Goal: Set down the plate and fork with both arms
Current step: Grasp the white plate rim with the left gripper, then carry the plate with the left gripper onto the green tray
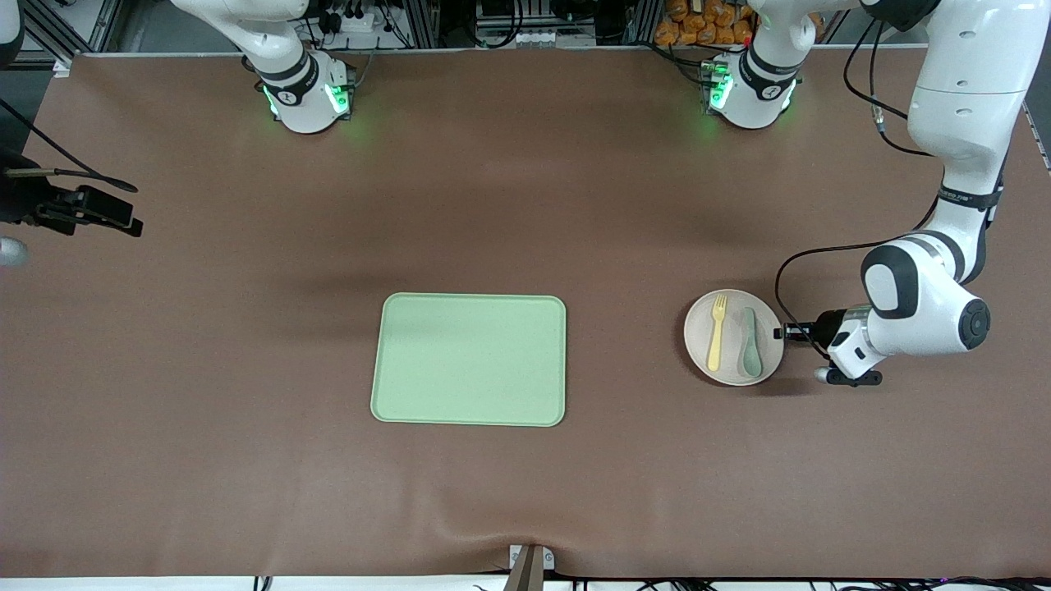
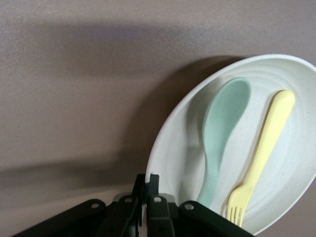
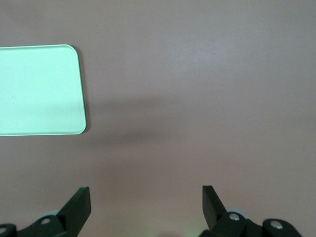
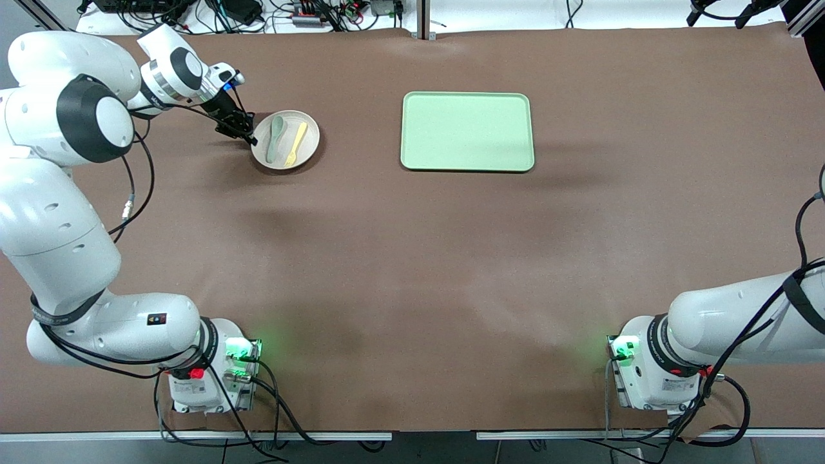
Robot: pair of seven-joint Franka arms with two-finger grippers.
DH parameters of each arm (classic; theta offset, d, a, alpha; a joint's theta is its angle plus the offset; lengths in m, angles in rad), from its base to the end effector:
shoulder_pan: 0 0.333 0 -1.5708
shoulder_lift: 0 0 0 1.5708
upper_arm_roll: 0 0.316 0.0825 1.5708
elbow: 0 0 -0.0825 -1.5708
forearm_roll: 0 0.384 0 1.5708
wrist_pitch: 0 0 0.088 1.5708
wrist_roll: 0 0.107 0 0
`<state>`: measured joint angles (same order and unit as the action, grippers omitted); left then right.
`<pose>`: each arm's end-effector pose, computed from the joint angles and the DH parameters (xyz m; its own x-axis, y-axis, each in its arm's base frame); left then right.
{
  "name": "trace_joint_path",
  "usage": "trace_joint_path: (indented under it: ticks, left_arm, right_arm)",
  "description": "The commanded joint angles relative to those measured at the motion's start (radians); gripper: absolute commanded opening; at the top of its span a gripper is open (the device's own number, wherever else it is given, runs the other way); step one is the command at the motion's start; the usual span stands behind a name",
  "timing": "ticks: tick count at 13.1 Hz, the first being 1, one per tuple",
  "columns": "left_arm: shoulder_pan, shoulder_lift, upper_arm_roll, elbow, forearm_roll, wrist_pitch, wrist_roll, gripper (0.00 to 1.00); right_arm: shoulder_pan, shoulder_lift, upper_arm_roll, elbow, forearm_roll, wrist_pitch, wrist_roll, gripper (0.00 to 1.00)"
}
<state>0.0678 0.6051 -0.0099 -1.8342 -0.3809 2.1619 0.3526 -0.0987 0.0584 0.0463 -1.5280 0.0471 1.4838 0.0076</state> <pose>0.6160 0.0211 0.1811 0.9779 -0.0691 -0.1976 0.0009 -0.9425 0.3341 0.5621 -0.0249 0.6049 0.9932 -0.0554 -0.1026 -0.0607 -0.9970 -0.0490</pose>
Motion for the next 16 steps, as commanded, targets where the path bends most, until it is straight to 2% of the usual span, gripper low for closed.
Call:
trace_joint_path:
  ticks: [1,4,7,13,16]
  left_arm:
    - [-0.008,0.001,-0.013,0.006,-0.023,-0.006,0.066,0.0]
    - [-0.011,-0.001,-0.061,0.058,-0.024,-0.049,0.033,0.0]
    - [-0.02,-0.001,-0.122,0.104,-0.023,-0.076,-0.079,0.0]
    - [-0.199,0.004,-0.125,0.205,-0.02,-0.097,-0.41,0.0]
    - [-0.282,0.045,-0.125,0.288,-0.012,-0.097,-0.547,0.0]
  right_arm:
    - [-0.03,0.001,0.017,0.005,0.019,-0.008,-0.018,1.0]
    - [-0.03,0.001,0.017,0.003,0.019,-0.01,-0.018,1.0]
    - [-0.044,0.001,0.015,0.0,0.042,-0.01,-0.043,1.0]
    - [-0.061,0.001,0.015,-0.006,0.053,-0.01,-0.071,1.0]
    - [-0.061,0.003,0.015,-0.006,0.053,-0.01,-0.071,1.0]
